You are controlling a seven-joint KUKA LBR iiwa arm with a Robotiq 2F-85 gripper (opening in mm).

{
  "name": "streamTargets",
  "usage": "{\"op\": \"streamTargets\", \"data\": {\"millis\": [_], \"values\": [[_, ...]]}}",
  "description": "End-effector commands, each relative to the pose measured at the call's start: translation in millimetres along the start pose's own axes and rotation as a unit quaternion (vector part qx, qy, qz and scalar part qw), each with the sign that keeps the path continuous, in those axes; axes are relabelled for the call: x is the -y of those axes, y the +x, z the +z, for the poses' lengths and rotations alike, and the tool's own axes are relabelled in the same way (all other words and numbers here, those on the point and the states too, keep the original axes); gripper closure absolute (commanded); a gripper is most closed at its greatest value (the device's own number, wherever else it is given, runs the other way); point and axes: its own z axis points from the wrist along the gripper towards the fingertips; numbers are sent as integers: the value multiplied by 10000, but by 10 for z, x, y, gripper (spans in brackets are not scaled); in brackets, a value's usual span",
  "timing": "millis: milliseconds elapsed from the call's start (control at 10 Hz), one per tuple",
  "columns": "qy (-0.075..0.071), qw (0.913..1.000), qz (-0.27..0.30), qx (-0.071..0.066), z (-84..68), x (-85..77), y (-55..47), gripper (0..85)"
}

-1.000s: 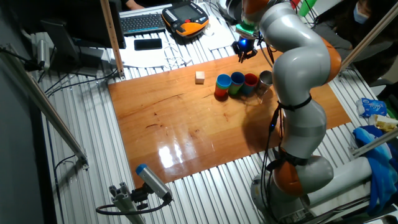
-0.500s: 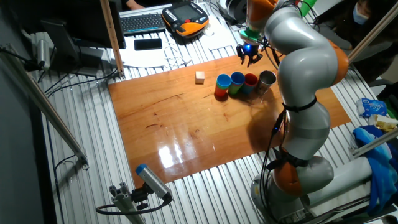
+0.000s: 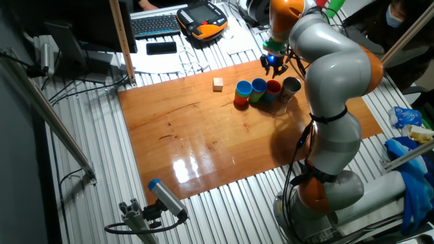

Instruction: Stack the cups

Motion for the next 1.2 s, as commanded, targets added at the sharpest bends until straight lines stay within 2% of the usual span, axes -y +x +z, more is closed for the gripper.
{"op": "streamTargets", "data": {"millis": [0, 100, 300, 700, 900, 1100], "values": [[-8, 10000, 9, 19, 49, -1, -31, 340], [-27, 10000, 26, 59, 118, -6, -57, 340], [-97, 9999, 28, 23, 230, -13, -87, 340], [-144, 9999, 65, 35, 365, -35, -93, 340], [-177, 9998, 98, 83, 459, -79, -74, 340], [-212, 9995, 96, 197, 570, -90, -41, 340]]}}
